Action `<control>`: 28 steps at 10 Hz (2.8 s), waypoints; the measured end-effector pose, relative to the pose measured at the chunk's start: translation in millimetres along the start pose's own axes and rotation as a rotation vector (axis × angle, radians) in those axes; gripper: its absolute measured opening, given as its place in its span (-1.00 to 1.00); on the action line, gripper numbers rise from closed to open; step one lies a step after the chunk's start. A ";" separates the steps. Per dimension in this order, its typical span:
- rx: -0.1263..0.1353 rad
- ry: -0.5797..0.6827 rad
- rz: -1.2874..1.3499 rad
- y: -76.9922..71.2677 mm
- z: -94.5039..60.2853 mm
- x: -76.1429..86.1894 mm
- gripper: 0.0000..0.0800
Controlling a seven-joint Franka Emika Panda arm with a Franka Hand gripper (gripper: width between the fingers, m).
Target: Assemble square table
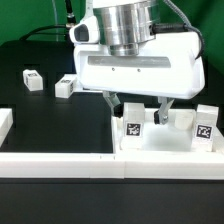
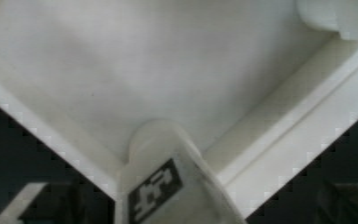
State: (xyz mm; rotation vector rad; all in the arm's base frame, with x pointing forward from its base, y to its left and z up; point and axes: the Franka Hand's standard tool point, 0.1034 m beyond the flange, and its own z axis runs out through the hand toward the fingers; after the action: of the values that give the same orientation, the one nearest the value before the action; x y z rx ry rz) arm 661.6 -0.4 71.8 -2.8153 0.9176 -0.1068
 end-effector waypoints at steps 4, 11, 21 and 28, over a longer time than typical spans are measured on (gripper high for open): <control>-0.066 0.057 -0.528 -4.9 -1.9 6.6 0.62; -0.055 0.090 0.165 4.8 -1.1 9.5 -0.26; -0.006 0.027 0.702 -2.4 0.0 3.0 0.35; -0.034 0.039 -0.079 -0.1 2.8 2.5 0.62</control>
Offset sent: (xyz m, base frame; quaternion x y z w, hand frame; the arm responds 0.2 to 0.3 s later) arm 0.0020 0.0055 -0.0001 -0.0246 0.0405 -0.2111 0.9763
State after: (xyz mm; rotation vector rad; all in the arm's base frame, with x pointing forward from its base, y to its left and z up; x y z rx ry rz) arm 664.0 -1.4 69.1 -2.8910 0.8236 -0.1592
